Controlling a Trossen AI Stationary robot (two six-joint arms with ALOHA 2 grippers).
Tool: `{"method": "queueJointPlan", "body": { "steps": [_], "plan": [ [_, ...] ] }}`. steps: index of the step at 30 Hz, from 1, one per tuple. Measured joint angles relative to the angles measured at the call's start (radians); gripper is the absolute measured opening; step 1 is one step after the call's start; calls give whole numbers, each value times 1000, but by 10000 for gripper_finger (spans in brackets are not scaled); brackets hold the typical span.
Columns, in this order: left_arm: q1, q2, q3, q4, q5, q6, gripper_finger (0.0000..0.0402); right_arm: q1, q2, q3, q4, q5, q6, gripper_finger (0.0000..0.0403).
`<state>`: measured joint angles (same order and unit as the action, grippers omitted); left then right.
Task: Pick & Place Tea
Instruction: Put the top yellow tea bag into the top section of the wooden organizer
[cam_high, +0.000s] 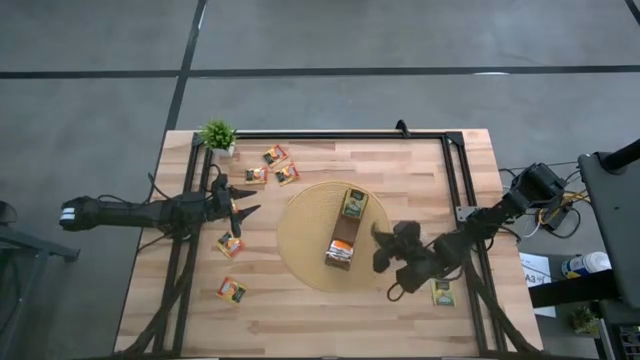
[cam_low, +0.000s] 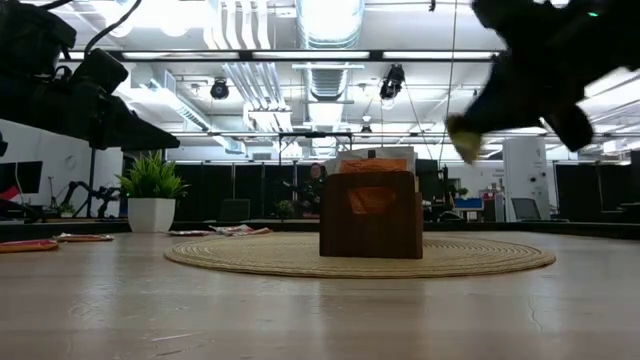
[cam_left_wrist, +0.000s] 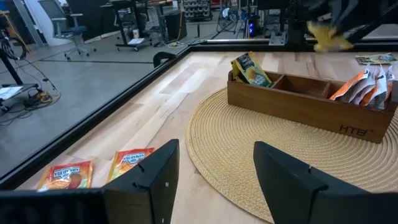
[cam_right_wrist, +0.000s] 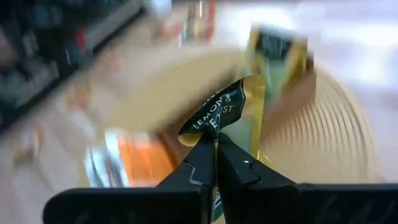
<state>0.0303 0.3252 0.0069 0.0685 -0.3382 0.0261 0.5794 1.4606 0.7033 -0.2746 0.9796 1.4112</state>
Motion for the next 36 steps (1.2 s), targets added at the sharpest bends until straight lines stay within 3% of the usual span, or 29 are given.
{"method": "queueJointPlan", "body": {
  "steps": [4,9,19,22,26,32,36],
  "plan": [
    [0,0,0,0,0,0,202,-51,56,0,199,154,-73,8],
    [0,0,0,0,0,0,202,-141,170,25,383,184,-117,8],
    [0,1,0,0,0,0,202,-223,375,187,390,284,-103,8],
    [0,1,0,0,0,0,202,-254,410,237,332,284,-103,8],
    [0,1,0,0,0,0,202,-291,430,311,126,279,-43,8],
    [0,2,0,0,0,0,202,-306,457,422,-299,254,296,8],
    [0,4,0,0,0,0,202,-305,509,472,-394,278,484,8]
  ]
}}
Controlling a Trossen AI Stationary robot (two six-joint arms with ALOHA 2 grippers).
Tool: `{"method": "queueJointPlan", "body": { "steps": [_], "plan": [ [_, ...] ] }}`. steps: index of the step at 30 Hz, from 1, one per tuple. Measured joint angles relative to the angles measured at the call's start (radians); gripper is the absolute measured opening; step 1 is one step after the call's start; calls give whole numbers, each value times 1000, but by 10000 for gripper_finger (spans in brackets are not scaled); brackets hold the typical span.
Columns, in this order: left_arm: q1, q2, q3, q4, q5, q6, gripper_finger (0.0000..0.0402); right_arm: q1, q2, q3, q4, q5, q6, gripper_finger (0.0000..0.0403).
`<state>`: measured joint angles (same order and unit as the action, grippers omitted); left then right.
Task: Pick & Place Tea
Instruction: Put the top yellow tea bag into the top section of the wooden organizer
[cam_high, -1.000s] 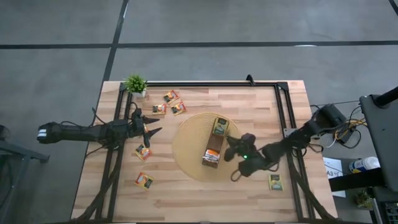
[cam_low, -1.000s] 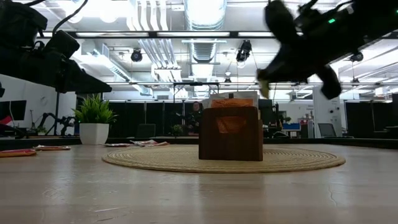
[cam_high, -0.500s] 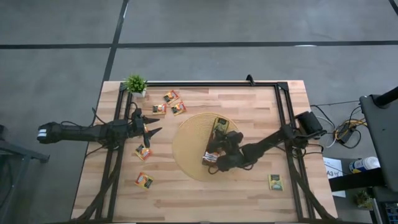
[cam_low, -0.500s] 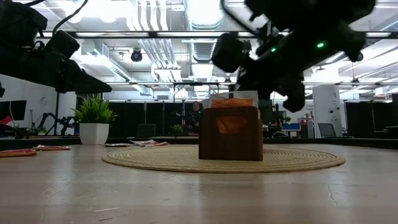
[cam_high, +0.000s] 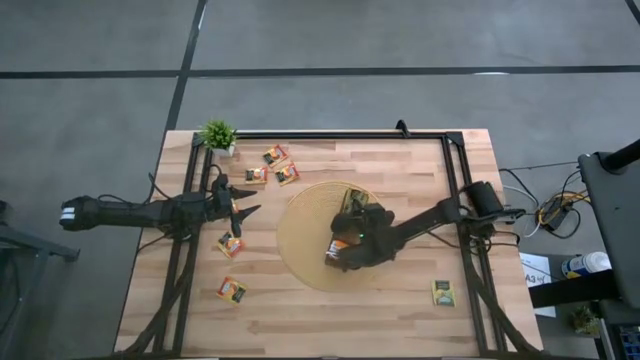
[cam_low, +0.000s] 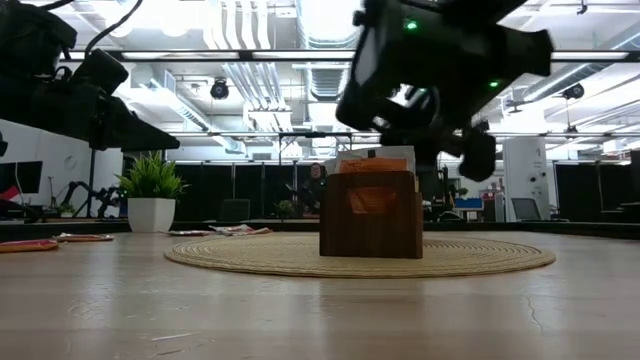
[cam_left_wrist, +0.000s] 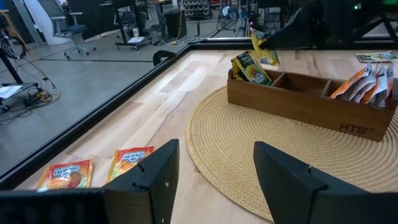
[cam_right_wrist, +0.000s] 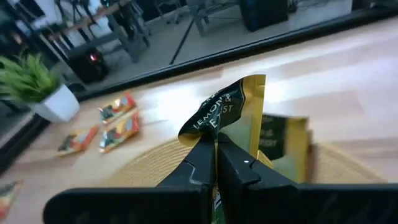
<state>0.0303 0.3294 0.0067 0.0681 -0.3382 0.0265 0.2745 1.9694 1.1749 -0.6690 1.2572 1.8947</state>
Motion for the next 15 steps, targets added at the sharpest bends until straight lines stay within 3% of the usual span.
{"method": "queueJointPlan", "body": {
  "steps": [8,15],
  "plan": [
    [0,2,0,0,0,0,202,-31,157,131,-64,7,143,8],
    [0,2,0,0,0,0,202,-37,186,192,-239,-35,213,8]
  ]
}}
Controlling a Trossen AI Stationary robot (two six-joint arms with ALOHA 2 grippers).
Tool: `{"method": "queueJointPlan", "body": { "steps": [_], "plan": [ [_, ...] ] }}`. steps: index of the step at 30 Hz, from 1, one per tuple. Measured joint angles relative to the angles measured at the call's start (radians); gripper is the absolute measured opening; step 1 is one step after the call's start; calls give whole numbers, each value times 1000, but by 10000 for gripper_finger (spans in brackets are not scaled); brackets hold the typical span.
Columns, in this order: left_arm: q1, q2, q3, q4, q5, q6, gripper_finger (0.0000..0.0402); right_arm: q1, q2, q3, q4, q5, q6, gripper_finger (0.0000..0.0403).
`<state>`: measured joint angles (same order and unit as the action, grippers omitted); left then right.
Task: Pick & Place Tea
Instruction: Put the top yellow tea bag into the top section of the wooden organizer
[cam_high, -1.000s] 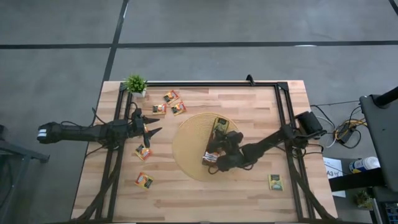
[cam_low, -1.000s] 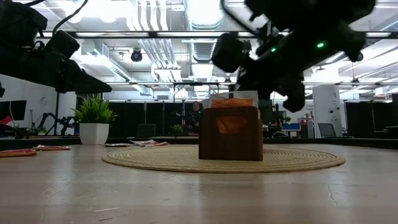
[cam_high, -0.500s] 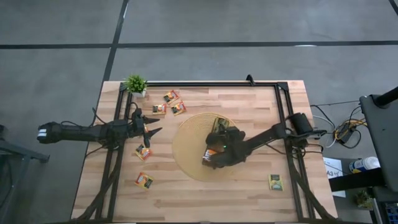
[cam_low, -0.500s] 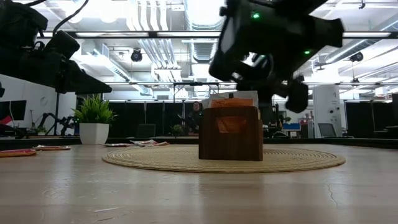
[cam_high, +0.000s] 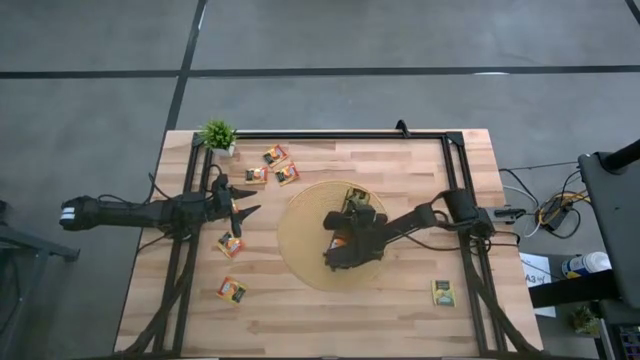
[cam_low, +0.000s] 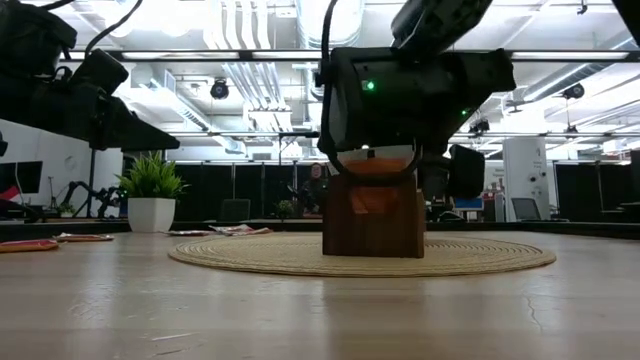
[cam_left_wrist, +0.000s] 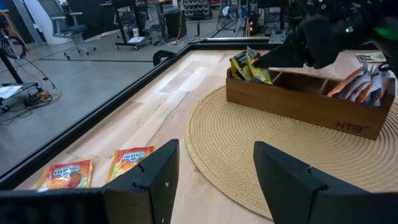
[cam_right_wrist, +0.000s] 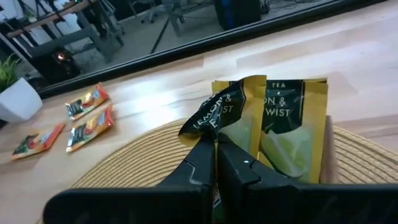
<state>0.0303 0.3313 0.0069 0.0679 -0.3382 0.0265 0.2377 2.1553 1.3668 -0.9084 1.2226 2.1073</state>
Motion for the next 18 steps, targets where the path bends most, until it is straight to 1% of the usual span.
{"method": "queueJointPlan", "body": {
  "steps": [7,18],
  "plan": [
    [0,0,0,0,0,0,202,5,-50,3,1,11,10,8],
    [0,0,0,0,0,0,202,6,-92,1,-15,7,11,8]
  ]
}}
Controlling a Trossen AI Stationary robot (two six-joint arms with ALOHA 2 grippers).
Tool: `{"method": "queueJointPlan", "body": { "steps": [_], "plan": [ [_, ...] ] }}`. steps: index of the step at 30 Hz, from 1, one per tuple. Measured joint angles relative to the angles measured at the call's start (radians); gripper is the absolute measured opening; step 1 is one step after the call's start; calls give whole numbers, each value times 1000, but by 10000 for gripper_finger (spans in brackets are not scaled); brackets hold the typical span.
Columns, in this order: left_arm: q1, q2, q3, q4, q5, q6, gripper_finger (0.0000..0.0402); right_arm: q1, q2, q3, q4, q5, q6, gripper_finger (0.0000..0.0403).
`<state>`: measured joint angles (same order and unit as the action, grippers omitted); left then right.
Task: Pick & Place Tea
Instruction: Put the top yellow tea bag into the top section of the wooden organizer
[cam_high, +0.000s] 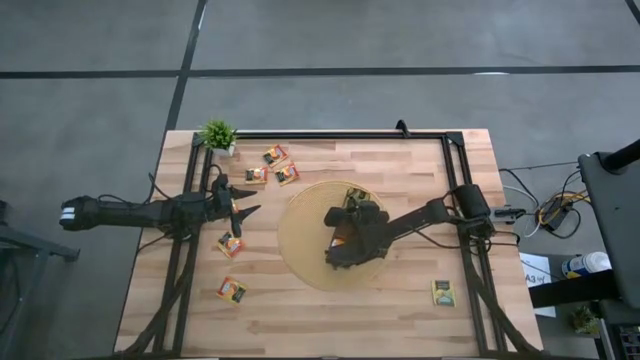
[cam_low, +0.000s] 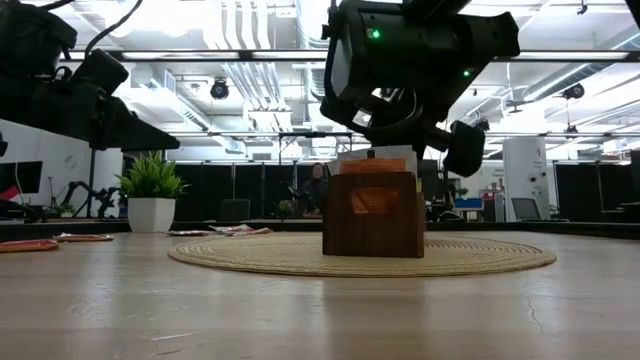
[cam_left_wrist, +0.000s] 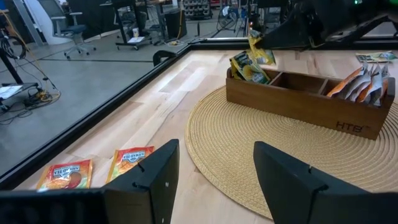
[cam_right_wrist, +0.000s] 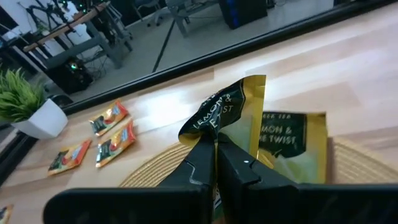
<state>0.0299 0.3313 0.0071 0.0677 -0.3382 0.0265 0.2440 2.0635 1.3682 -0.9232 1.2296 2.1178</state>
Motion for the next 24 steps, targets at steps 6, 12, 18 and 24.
{"method": "queueJointPlan", "body": {
  "steps": [6,12,18,24],
  "plan": [
    [0,0,0,0,0,0,202,-3,-2,-3,-74,-9,-12,9],
    [0,0,0,0,0,0,202,-6,-17,-9,-104,-53,-19,25],
    [0,0,0,0,0,0,202,-12,-19,-11,-115,-58,-15,73],
    [0,0,0,0,0,0,202,-21,-19,-12,-115,-61,-15,129]
  ]
}}
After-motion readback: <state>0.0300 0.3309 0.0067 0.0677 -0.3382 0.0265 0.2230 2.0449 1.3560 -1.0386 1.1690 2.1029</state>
